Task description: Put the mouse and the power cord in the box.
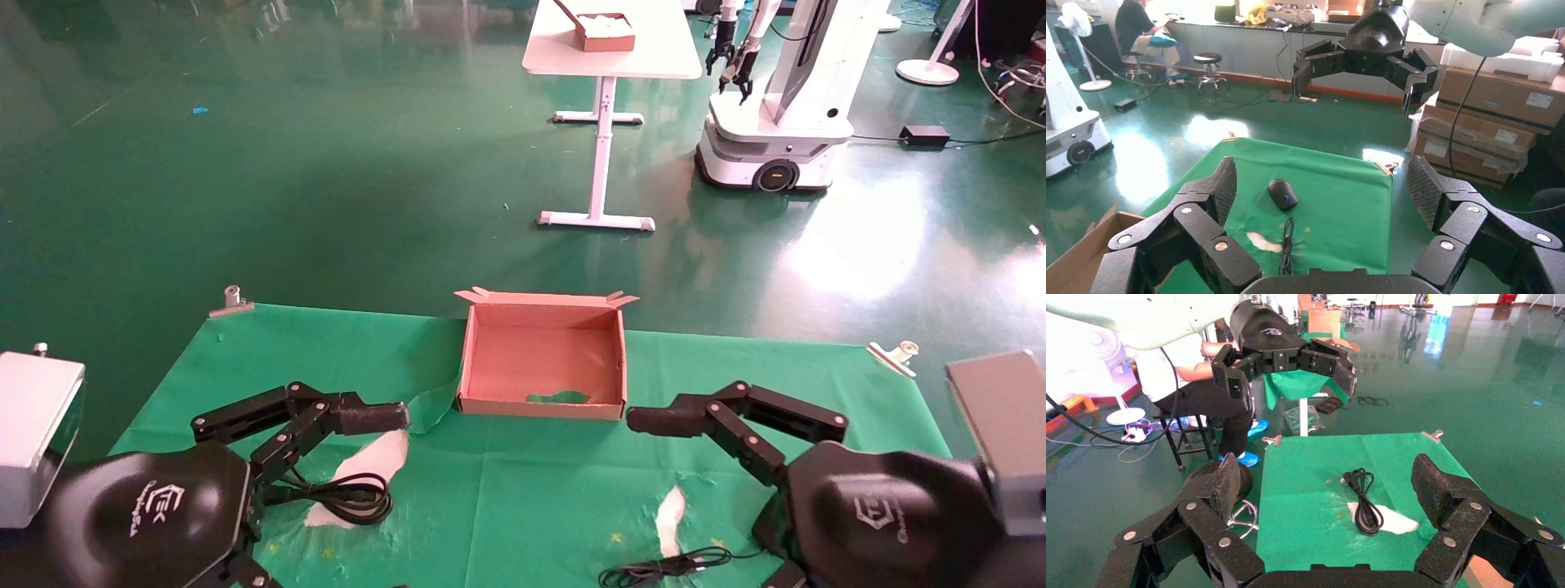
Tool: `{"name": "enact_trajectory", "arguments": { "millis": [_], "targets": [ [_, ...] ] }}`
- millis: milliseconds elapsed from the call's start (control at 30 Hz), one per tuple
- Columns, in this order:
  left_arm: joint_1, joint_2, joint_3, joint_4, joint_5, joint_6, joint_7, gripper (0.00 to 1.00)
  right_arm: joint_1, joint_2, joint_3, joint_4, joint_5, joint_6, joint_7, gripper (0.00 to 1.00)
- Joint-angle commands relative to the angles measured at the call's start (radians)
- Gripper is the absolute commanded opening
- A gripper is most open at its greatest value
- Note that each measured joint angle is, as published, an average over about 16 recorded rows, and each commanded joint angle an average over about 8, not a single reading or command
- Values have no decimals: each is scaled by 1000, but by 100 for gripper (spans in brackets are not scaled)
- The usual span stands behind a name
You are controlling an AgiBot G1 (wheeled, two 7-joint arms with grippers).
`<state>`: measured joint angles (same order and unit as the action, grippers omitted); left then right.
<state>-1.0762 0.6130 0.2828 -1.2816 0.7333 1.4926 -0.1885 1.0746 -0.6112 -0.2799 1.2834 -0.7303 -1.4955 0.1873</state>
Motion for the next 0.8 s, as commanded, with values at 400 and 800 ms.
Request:
{"name": "enact_trajectory", "arguments": {
  "millis": [400,800],
  "targets": [
    [0,0,0,0,0,0,0,100,0,0,0,0,0,0,0,100],
    [0,0,0,0,0,0,0,100,-2,2,1,2,2,-1,0,100]
  ]
}}
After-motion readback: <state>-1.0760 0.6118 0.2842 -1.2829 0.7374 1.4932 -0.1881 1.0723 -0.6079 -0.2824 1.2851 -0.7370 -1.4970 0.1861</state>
